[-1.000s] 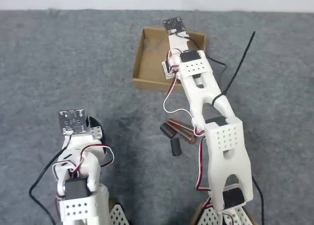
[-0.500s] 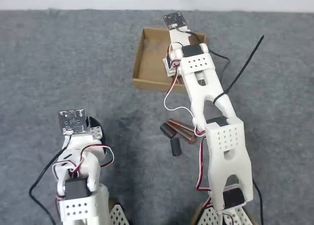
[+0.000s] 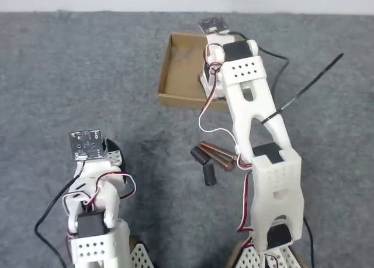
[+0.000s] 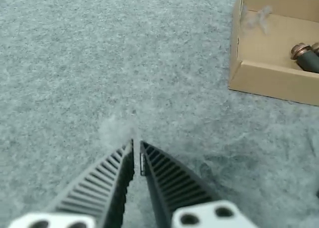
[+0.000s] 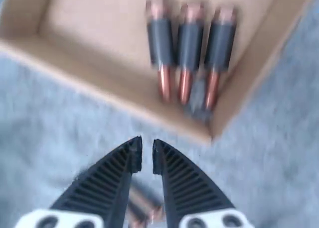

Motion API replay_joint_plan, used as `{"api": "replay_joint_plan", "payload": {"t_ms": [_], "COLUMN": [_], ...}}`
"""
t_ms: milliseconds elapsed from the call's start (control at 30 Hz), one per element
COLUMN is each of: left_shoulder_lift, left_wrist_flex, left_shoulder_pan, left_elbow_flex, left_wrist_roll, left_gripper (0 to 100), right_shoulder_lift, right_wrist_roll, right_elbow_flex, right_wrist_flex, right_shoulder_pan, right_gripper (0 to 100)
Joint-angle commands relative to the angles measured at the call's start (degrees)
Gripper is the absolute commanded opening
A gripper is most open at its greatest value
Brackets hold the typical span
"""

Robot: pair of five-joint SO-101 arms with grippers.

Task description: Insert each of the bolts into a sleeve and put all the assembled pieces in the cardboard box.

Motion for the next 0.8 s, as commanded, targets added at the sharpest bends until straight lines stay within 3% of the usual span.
{"api": "replay_joint_plan", "payload": {"t_ms": [0, 767], "left_shoulder_lift": [-0.26, -0.26], "left_wrist_flex": [-1.49, -1.05], "left_shoulder_pan": [0.44, 0.26], "left_elbow_flex": [-0.66, -0.66], "left_wrist_roll": [-0.79, -0.88], "left_gripper": [2, 2], "right_shoulder_lift": [-7.78, -58.07], "right_wrist_roll": [0.26, 0.62], "right_elbow_flex": [-2.9, 58.55], "right_wrist_flex": [6.99, 6.37], "right_shoulder_pan": [-0.57, -2.95], "right_gripper": [0.7, 0.9]}}
